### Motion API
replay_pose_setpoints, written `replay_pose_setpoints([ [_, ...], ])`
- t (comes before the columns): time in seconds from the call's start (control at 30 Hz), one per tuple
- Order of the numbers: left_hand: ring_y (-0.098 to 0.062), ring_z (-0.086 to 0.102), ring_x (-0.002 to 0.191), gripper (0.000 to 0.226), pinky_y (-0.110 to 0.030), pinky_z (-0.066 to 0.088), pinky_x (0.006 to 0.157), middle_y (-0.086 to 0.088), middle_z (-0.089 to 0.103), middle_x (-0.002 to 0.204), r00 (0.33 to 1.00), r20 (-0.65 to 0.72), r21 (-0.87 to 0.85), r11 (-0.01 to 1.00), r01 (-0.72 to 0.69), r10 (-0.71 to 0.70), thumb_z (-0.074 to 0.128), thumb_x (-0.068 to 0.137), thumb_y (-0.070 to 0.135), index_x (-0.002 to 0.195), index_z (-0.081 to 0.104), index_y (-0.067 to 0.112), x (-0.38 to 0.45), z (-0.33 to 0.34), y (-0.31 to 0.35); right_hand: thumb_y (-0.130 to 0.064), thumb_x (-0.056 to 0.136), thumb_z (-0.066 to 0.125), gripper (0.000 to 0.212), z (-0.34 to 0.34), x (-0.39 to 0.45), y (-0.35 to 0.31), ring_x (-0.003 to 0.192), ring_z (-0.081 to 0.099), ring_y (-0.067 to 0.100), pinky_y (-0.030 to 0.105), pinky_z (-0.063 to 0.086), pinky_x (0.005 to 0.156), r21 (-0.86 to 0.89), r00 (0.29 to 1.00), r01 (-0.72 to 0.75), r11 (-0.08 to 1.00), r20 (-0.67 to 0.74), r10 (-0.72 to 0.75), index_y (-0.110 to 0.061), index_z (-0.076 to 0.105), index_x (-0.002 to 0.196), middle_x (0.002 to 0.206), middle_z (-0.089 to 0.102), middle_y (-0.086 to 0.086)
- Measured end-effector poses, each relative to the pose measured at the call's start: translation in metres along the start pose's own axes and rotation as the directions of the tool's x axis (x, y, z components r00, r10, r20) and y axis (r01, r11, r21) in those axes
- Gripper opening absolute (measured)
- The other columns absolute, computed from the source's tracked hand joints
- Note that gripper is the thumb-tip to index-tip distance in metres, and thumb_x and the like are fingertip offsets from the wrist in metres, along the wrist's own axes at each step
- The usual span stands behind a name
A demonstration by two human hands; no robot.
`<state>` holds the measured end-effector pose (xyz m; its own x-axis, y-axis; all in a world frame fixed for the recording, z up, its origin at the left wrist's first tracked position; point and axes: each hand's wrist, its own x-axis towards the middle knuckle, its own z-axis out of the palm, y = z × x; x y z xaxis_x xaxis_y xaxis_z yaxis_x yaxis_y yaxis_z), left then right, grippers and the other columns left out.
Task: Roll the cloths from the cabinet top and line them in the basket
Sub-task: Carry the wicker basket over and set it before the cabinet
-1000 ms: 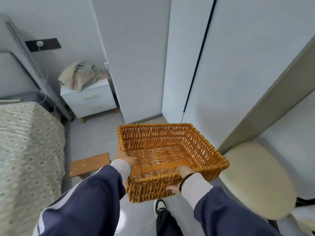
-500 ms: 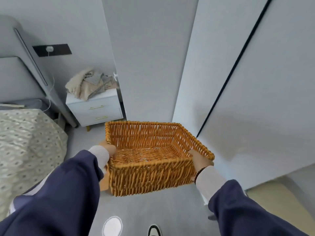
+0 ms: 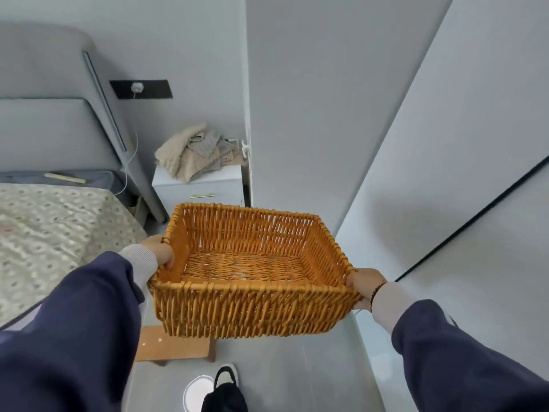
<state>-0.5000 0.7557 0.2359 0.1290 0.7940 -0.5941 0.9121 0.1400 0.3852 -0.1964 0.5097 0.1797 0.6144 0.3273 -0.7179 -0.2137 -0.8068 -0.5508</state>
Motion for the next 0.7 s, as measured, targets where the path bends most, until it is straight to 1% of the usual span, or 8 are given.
replay_pose_setpoints([
  [0.1, -0.036, 0.055, 0.103, 0.05, -0.033, 0.044, 0.077, -0.023, 0.058, 0.123, 0.999, 0.002, 0.163, 0.986, 0.031, -0.032, 0.058, 0.08, -0.012, 0.129, 0.054, -0.002, 0.033, -0.012, -0.001, 0.003, 0.082, 0.053, 0.01, 0.022, 0.006, -0.026, 0.081, 0.064, 0.034, 0.046, 0.056, 0.082, -0.033, 0.999, -0.039, 0.999, 0.029, 0.04, 0.0, 0.062, 0.086, 0.083, 0.061, 0.014],
  [0.23, -0.035, 0.054, 0.112, 0.045, -0.033, 0.045, 0.082, -0.02, 0.056, 0.122, 0.996, 0.027, 0.297, 0.952, 0.078, -0.09, 0.057, 0.084, -0.007, 0.128, 0.053, -0.003, 0.09, -0.042, -0.009, 0.005, 0.083, 0.05, 0.016, 0.064, 0.025, -0.078, 0.076, 0.06, 0.033, 0.045, 0.056, 0.081, -0.044, 0.995, -0.075, 0.996, 0.065, 0.077, -0.004, 0.053, 0.069, 0.076, 0.057, 0.014],
  [0.33, -0.028, 0.054, 0.119, 0.046, -0.03, 0.047, 0.091, -0.013, 0.055, 0.131, 0.991, 0.064, 0.432, 0.899, 0.076, -0.114, 0.058, 0.087, 0.002, 0.133, 0.051, 0.004, 0.126, -0.068, -0.014, 0.006, 0.088, 0.046, 0.025, 0.093, 0.037, -0.115, 0.069, 0.059, 0.031, 0.042, 0.055, 0.074, -0.039, 0.99, -0.107, 0.993, 0.09, 0.11, -0.005, 0.051, 0.067, 0.069, 0.057, 0.014],
  [0.43, -0.024, 0.057, 0.112, 0.044, -0.027, 0.048, 0.088, -0.009, 0.058, 0.128, 0.987, 0.067, 0.529, 0.844, 0.09, -0.148, 0.06, 0.086, 0.007, 0.13, 0.056, 0.007, 0.168, -0.091, -0.017, 0.006, 0.087, 0.048, 0.014, 0.119, 0.049, -0.148, 0.086, 0.067, 0.037, 0.052, 0.055, 0.083, -0.072, 0.982, -0.121, 0.99, 0.138, 0.13, 0.0, 0.059, 0.081, 0.086, 0.066, 0.021],
  [0.53, -0.023, 0.056, 0.102, 0.042, -0.028, 0.047, 0.081, -0.01, 0.058, 0.122, 0.983, 0.066, 0.556, 0.824, 0.107, -0.172, 0.058, 0.088, 0.006, 0.129, 0.055, 0.006, 0.192, -0.114, -0.009, 0.006, 0.085, 0.05, 0.016, 0.14, 0.069, -0.173, 0.088, 0.068, 0.039, 0.056, 0.055, 0.08, -0.122, 0.979, -0.118, 0.986, 0.152, 0.136, 0.005, 0.063, 0.095, 0.096, 0.069, 0.025],
  [0.6, -0.022, 0.055, 0.105, 0.044, -0.028, 0.047, 0.088, -0.011, 0.056, 0.129, 0.982, 0.063, 0.572, 0.813, 0.112, -0.18, 0.057, 0.089, 0.005, 0.132, 0.052, 0.007, 0.206, -0.124, -0.007, 0.003, 0.085, 0.052, 0.022, 0.151, 0.083, -0.186, 0.091, 0.068, 0.039, 0.055, 0.055, 0.081, -0.171, 0.977, -0.118, 0.978, 0.156, 0.145, 0.006, 0.062, 0.105, 0.1, 0.069, 0.024],
  [0.67, -0.02, 0.053, 0.099, 0.045, -0.027, 0.047, 0.087, -0.01, 0.056, 0.127, 0.976, 0.072, 0.585, 0.802, 0.124, -0.204, 0.058, 0.089, 0.007, 0.133, 0.051, 0.007, 0.223, -0.132, -0.009, -0.006, 0.088, 0.054, 0.034, 0.161, 0.1, -0.202, 0.104, 0.064, 0.037, 0.049, 0.054, 0.089, -0.226, 0.981, -0.077, 0.971, 0.156, 0.114, 0.004, 0.058, 0.12, 0.115, 0.065, 0.023],
  [0.7, -0.021, 0.054, 0.102, 0.046, -0.027, 0.047, 0.086, -0.009, 0.057, 0.124, 0.972, 0.077, 0.586, 0.799, 0.134, -0.22, 0.06, 0.088, 0.008, 0.133, 0.052, 0.007, 0.235, -0.136, -0.012, -0.009, 0.09, 0.054, 0.036, 0.166, 0.104, -0.212, 0.109, 0.062, 0.036, 0.046, 0.053, 0.091, -0.248, 0.983, -0.056, 0.967, 0.157, 0.097, 0.003, 0.057, 0.123, 0.121, 0.062, 0.022],
])
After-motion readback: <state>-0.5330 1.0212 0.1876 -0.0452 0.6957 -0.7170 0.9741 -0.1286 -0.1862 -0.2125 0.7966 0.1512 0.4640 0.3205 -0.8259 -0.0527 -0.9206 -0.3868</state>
